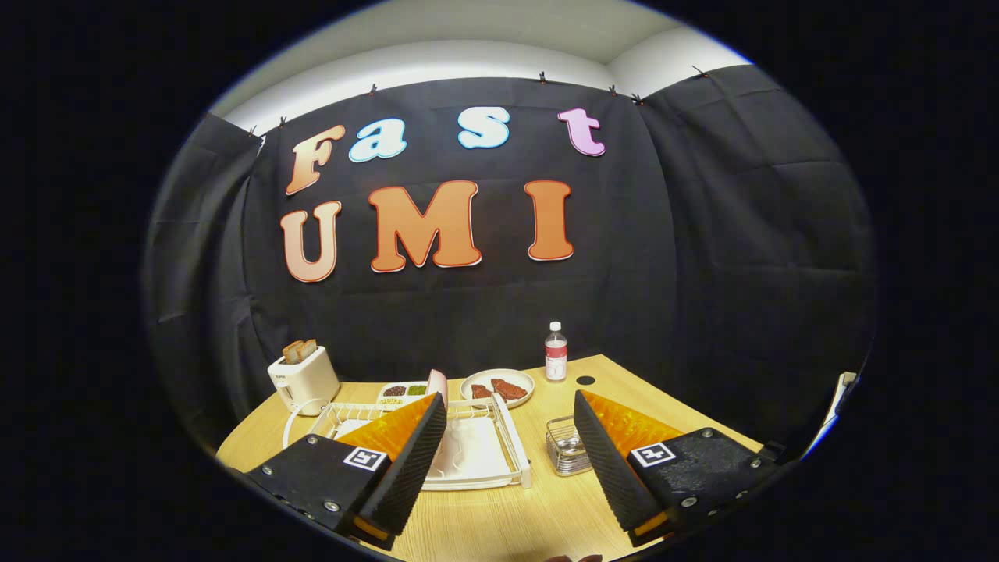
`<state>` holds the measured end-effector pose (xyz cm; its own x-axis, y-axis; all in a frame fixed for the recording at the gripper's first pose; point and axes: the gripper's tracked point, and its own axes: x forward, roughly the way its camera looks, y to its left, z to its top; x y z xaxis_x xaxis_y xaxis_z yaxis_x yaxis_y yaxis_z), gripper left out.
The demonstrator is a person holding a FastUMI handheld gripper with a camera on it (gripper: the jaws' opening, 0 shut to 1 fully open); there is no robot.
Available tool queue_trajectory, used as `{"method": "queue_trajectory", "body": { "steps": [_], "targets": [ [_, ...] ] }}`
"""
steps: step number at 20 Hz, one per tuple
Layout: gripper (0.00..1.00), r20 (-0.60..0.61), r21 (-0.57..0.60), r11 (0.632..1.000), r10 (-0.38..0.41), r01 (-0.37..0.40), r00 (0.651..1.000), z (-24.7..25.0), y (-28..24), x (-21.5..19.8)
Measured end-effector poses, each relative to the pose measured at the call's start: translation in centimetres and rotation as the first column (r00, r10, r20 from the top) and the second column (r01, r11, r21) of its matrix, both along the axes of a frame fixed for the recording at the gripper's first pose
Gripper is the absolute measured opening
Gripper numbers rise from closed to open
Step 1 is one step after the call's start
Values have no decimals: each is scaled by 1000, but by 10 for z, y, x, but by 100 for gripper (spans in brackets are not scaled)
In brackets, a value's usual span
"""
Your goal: Take the plate from the dish rack, then take the spoon from the basket and place it into the plate.
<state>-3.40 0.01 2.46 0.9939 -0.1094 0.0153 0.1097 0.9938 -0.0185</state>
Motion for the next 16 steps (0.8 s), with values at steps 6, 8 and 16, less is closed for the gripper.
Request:
{"method": "queue_trajectory", "body": {
  "steps": [6, 8, 16],
  "targets": [
    [98, -29, -2, 1000, 29, -29, 999, 1, 10, -1],
    [98, -43, 1, 999, 40, -40, 998, -2, 16, 0],
    [98, -58, 32, 997, 65, -63, 996, 1, 17, 2]
  ]
}}
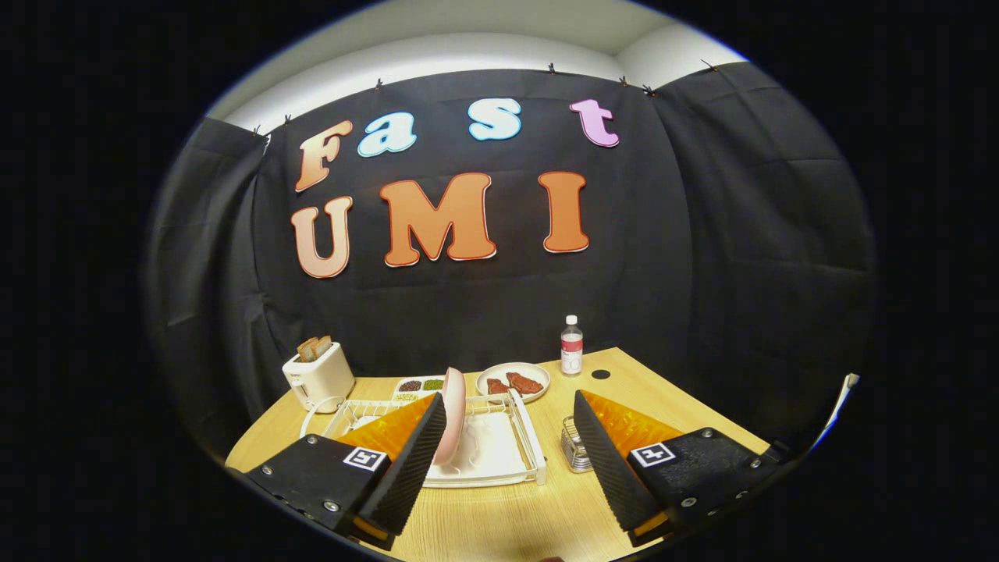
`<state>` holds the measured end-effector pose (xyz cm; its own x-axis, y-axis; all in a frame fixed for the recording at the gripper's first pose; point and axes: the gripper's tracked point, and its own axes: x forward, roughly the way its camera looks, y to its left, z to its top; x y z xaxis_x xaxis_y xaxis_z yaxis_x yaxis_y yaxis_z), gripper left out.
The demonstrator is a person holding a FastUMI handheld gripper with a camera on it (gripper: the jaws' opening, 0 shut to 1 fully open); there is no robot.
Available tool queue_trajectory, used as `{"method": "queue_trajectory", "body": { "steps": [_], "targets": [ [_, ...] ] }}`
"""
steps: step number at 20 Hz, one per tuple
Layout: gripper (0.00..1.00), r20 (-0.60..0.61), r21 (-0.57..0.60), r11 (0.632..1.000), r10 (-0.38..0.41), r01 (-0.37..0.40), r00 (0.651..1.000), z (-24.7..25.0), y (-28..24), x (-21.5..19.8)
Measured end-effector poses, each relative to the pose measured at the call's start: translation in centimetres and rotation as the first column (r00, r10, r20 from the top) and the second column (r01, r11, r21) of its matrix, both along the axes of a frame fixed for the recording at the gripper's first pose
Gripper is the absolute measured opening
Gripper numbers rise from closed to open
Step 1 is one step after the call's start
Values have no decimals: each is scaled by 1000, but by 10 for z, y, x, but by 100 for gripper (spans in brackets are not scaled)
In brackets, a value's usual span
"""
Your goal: Take the plate from the dish rack, then take the spoon from the basket and place it into the plate.
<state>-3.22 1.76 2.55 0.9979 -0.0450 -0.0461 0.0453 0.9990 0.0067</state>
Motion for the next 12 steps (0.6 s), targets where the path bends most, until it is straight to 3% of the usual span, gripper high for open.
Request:
{"method": "queue_trajectory", "body": {
  "steps": [7, 12],
  "targets": [
    [98, -32, 18, 998, 56, -56, 998, 1, 22, 19],
    [97, -60, 15, 994, 106, -105, 993, 2, 51, 66]
  ]
}}
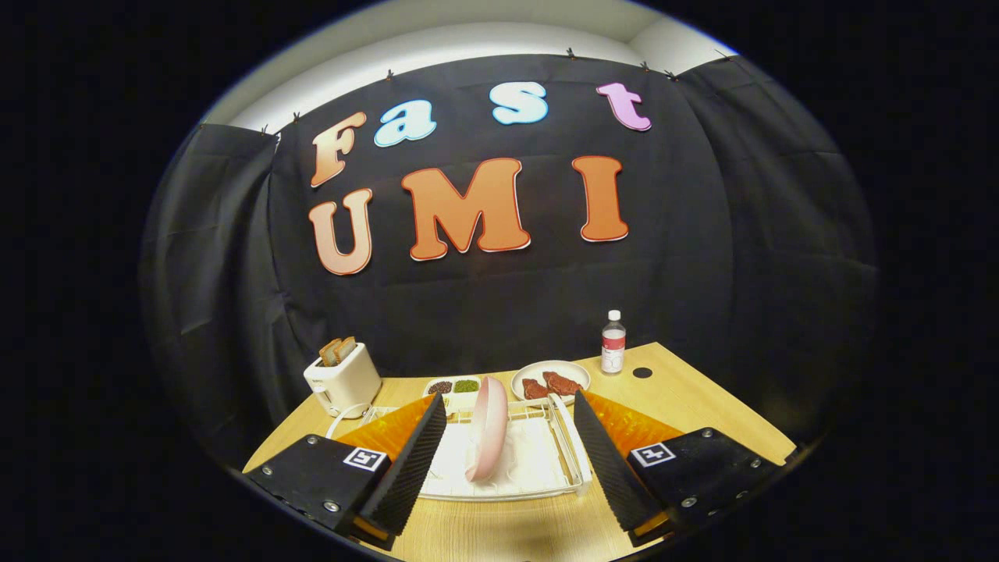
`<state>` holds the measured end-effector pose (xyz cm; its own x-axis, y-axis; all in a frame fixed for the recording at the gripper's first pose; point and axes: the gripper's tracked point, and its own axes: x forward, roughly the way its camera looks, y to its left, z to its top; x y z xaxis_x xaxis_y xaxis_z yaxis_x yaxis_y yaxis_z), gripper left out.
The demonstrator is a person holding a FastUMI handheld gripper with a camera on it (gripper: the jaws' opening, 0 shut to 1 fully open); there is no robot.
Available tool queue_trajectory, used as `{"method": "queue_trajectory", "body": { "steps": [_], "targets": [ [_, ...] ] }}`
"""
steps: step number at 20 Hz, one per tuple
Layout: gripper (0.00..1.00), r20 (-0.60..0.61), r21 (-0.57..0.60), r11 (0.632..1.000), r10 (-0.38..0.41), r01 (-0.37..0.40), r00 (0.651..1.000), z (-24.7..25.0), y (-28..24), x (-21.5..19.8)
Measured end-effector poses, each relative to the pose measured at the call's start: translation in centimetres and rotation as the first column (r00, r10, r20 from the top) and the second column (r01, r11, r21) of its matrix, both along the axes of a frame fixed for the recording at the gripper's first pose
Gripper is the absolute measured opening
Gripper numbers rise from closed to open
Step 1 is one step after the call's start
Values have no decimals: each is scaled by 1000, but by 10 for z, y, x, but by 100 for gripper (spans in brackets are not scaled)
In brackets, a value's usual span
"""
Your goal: Take the plate from the dish rack, then take the spoon from the basket and place it into the plate.
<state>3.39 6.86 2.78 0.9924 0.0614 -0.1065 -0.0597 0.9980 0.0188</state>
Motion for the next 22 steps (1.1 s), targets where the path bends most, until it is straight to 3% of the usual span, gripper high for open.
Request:
{"method": "queue_trajectory", "body": {
  "steps": [7, 12, 16, 18, 20, 21, 22],
  "targets": [
    [98, -144, -5, 1000, -12, 11, 990, -45, 16, 68],
    [98, -218, -105, 994, -61, 39, 974, -84, 22, 96],
    [95, -296, -114, 993, -68, 35, 953, -114, 30, 110],
    [80, -323, -126, 992, -70, 31, 944, -123, 34, 113],
    [60, -325, -148, 988, -92, 45, 941, -128, 32, 117],
    [45, -331, -149, 988, -99, 51, 938, -131, 33, 118],
    [38, -323, -147, 987, -114, 70, 940, -129, 32, 118]
  ]
}}
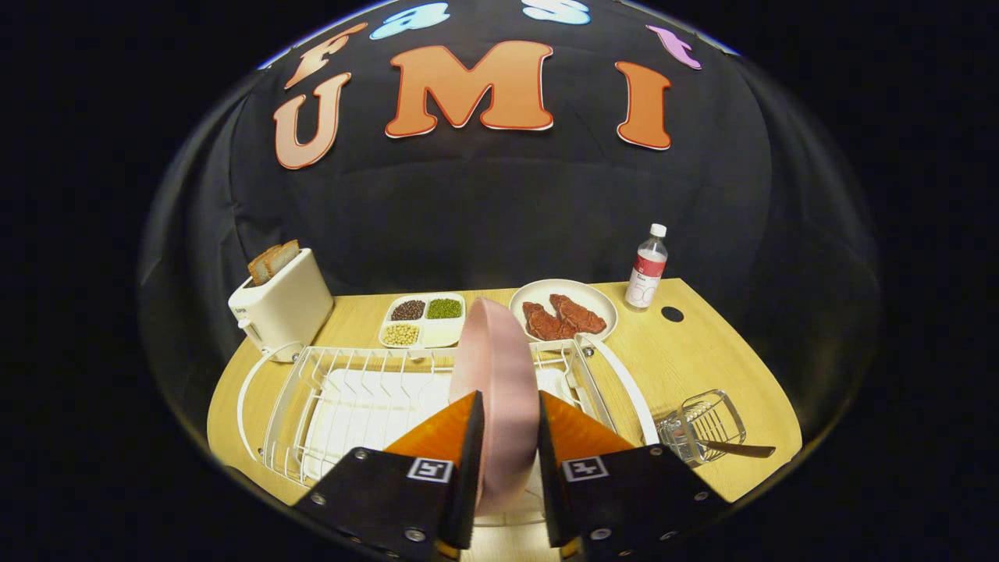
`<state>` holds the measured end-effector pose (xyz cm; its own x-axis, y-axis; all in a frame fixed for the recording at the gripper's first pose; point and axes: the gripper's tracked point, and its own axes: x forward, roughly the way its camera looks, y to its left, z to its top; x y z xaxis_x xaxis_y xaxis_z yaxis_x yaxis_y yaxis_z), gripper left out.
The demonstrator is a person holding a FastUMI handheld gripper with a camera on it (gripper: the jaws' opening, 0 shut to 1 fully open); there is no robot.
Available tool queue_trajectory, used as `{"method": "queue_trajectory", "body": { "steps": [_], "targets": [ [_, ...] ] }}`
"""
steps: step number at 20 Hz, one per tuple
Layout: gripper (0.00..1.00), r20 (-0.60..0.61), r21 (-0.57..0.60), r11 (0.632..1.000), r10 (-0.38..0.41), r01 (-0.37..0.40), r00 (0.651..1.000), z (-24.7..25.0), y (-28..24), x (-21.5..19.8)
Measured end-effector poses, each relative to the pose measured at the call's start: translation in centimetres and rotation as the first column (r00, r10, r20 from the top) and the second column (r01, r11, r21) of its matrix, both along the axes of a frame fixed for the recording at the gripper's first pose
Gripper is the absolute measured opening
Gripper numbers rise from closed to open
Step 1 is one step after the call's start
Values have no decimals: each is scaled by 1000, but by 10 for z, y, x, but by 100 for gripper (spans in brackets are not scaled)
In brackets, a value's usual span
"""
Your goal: Take the plate from the dish rack, then take the spoon from the basket and place it into the plate.
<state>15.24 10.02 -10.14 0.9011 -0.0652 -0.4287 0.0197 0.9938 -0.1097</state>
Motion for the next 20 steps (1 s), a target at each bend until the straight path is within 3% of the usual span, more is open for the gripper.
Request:
{"method": "queue_trajectory", "body": {
  "steps": [1, 5, 11, 20],
  "targets": [
    [31, -5, 6, 1000, -11, 11, 1000, 1, 0, 1],
    [23, 38, -28, 997, -77, 78, 996, 16, -13, 4],
    [14, 137, -190, 972, -110, 135, 984, 52, -25, 11],
    [13, 165, -113, 984, -118, 138, 979, 82, -27, -12]
  ]
}}
